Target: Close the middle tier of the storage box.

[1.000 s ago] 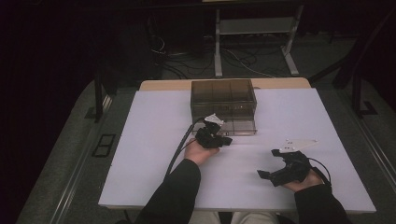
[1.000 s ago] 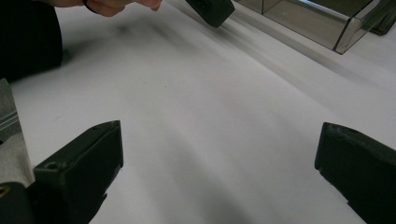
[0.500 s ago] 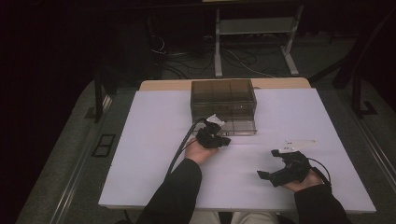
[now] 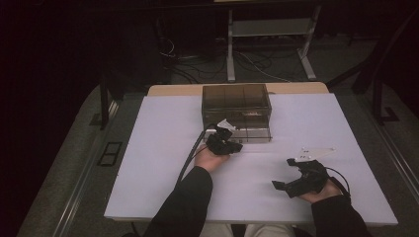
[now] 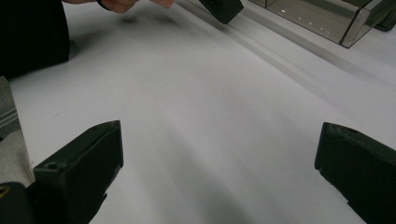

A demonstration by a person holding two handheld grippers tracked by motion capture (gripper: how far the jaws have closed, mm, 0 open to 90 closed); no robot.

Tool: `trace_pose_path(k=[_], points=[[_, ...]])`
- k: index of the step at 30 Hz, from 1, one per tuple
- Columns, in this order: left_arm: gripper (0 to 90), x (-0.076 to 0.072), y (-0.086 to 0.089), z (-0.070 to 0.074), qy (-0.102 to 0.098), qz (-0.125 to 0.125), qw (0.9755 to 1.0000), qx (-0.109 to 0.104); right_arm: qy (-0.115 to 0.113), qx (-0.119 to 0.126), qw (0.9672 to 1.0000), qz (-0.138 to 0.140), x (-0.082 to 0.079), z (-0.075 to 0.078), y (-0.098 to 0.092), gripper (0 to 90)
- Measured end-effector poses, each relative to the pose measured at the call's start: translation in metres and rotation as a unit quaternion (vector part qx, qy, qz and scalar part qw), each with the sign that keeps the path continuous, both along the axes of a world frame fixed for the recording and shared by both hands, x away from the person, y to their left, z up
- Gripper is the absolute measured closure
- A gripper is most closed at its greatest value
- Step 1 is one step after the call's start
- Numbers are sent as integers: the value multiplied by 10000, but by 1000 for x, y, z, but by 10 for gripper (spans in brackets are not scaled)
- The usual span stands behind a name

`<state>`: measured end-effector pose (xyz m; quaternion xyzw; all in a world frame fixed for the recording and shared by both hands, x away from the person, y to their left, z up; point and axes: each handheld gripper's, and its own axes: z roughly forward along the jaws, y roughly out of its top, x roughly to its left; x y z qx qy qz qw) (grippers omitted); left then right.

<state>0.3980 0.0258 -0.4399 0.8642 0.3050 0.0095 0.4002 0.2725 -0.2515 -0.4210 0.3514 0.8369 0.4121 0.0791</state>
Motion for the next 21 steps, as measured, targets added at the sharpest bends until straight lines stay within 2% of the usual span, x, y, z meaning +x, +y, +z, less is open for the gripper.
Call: trace_pose_path(k=[4,9,16,21], points=[[893,0,-2,2,32,59,10000,-37,7,0,10000,-12,0,0,0,5],[893,3,-4,5,-63,-14,10000,-21,9,-1,10000,0,0,0,0,5],[893,5,-5,5,-30,81,9999,-112,20,2,10000,-6,0,0,0,5],[893,6,-5,7,-28,77,9999,-78,19,-1,10000,5,0,0,0,5]])
